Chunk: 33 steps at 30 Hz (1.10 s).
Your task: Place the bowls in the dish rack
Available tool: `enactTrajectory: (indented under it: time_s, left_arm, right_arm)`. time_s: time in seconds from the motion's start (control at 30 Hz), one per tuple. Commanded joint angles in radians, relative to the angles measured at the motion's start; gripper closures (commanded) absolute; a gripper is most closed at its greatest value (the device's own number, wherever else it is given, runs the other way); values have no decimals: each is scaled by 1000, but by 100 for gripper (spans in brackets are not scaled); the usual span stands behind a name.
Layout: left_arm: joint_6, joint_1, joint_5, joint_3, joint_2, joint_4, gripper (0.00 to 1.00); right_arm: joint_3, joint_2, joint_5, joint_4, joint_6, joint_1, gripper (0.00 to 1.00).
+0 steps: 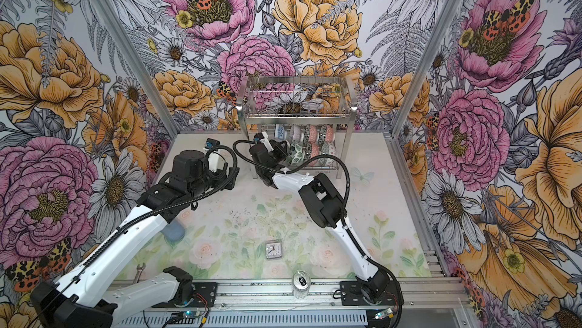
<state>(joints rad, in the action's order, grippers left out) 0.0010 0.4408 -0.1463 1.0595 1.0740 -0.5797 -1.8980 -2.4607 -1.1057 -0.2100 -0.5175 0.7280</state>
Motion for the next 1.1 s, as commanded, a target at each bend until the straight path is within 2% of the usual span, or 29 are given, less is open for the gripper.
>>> enactTrajectory:
  time_s: [0.0,0.47,0.93,1.07]
  left_arm:
    - [12,-8,-3,-6,-11,14,1]
    - [11,-7,-1,-7,-17,14,1]
    - [11,-5,-2,-7,-23,14,1]
    - [14,-5,-2,-7,-23,14,1]
  right_arm:
    - [33,43,35,-17,-6,13,92]
    - [98,142,90,5,75,21,78]
    - [107,160,123,13,111,24,75]
    - [107,190,185,89,185,20,71]
